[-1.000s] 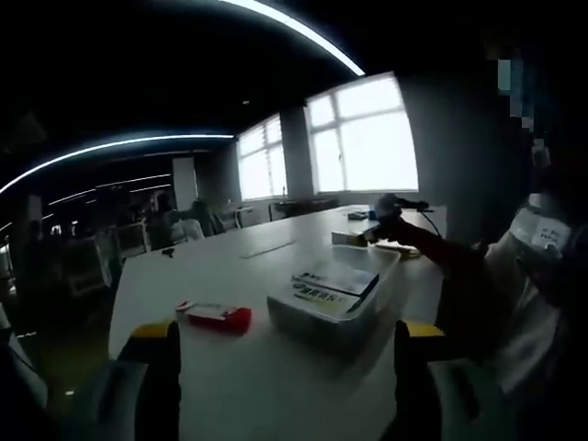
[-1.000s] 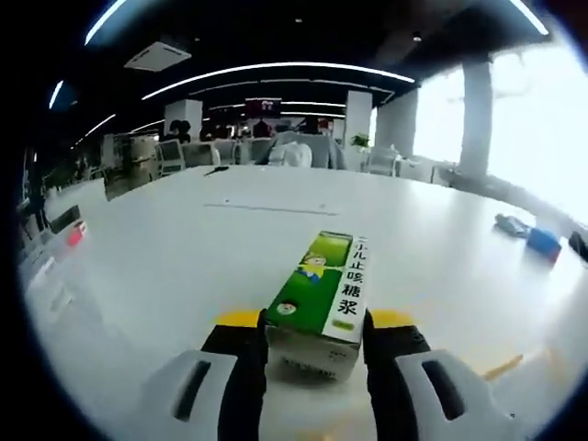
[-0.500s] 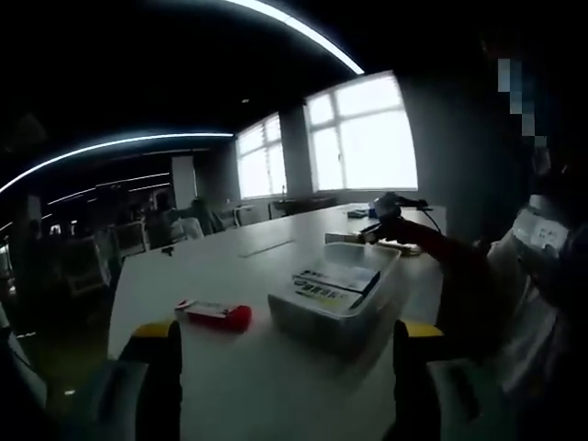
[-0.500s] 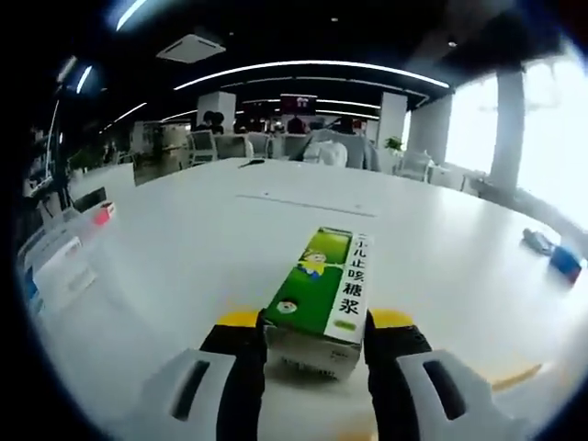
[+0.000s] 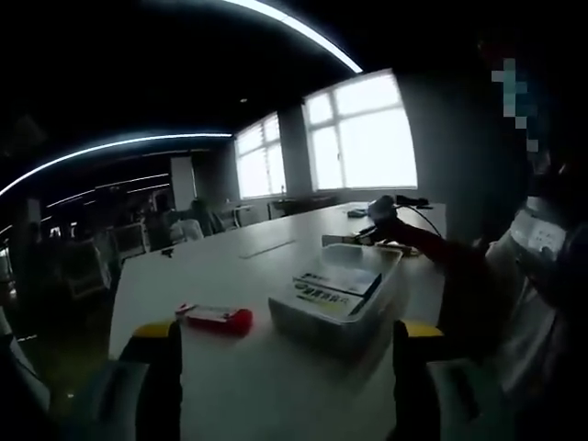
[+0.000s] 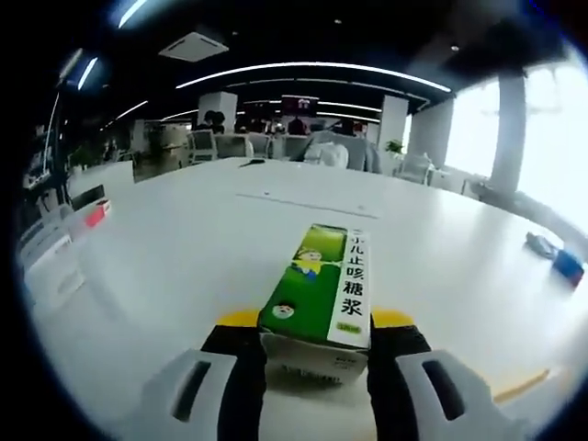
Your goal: Arrange the small medicine boxes into an aligned row inside the storage area until every box is upright, visible, and separated from the surrounding clutter.
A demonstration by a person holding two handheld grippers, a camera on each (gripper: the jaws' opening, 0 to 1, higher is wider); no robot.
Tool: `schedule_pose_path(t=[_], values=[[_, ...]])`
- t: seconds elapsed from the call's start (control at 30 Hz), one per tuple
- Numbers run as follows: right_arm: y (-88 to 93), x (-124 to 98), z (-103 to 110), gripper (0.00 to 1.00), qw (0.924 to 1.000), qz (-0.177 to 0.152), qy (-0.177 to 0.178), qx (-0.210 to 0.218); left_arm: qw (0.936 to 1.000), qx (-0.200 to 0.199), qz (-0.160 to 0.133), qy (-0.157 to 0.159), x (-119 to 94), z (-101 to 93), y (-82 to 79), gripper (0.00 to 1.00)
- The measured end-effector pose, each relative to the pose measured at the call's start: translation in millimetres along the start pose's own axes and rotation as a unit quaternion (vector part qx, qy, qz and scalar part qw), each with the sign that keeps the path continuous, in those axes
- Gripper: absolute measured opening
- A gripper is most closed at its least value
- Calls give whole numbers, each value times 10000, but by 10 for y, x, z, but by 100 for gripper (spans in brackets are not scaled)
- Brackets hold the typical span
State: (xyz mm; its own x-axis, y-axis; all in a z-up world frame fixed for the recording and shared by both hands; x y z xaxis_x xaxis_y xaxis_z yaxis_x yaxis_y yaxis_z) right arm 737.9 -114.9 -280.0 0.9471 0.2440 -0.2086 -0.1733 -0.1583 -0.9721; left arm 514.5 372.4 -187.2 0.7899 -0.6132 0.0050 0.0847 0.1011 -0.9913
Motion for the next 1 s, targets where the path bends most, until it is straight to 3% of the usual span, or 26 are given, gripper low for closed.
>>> schedule_pose_path(t=[0.1, 0.23, 0.4, 0.47, 0.53, 0.57, 0.6, 0.67, 0.73, 0.8, 0.97, 1.0], values=[[-7, -10, 17, 39, 9999, 91, 40, 34, 10000, 55, -19, 20, -2, -49, -28, 95], [-59, -41, 14, 38, 9953, 62, 51, 963, 10000, 79, -37, 20, -18, -66, -59, 95], [-89, -81, 34, 38, 9923, 132, -54, 1230, 9999, 109, -67, 80, -38, -96, -85, 94], [-130, -104, 91, 38, 9828, 90, -282, 1823, 9999, 91, -71, 102, -48, -116, -86, 94], [-173, -117, 118, 38, 9691, 3, -540, 2407, 9998, 64, -97, 146, -56, -141, -86, 94], [-190, -120, 139, 38, 9560, -21, -738, 2839, 9997, 6, -137, 208, -57, -164, -87, 94], [-206, -124, 130, 38, 9351, -14, -877, 3434, 9996, -7, -146, 221, -59, -172, -86, 94], [-205, -148, 129, 37, 9228, -11, -970, 3729, 9996, -8, -150, 247, -64, -186, -82, 94], [-206, -184, 147, 37, 9245, 9, -998, 3679, 9996, -12, -149, 230, -72, -184, -79, 94], [-232, -214, 197, 37, 9156, -13, -1118, 3862, 9996, -25, -153, 232, -82, -177, -78, 94], [-388, -289, 273, 37, 8688, -311, -1659, 4654, 9995, -151, -183, 208, -80, -159, -72, 94], [-427, -304, 286, 37, 8554, -360, -1788, 4848, 9995, -161, -182, 209, -78, -160, -71, 94]])
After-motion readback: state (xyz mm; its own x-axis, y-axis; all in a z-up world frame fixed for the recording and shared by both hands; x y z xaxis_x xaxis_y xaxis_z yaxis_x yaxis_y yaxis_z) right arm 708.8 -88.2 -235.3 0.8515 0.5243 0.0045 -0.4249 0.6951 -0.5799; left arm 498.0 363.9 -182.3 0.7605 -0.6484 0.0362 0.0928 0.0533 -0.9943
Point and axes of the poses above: the point that each gripper's makers call its tool centre point, and the gripper's own axes: x roughly forward along the fingers, z roughly to its left, y roughly out of its underside, the point moved 4 cm from there along -x, roughly backward along the fingers, and after that the axes turned 13 degrees about -z, right-handed, at the moved point
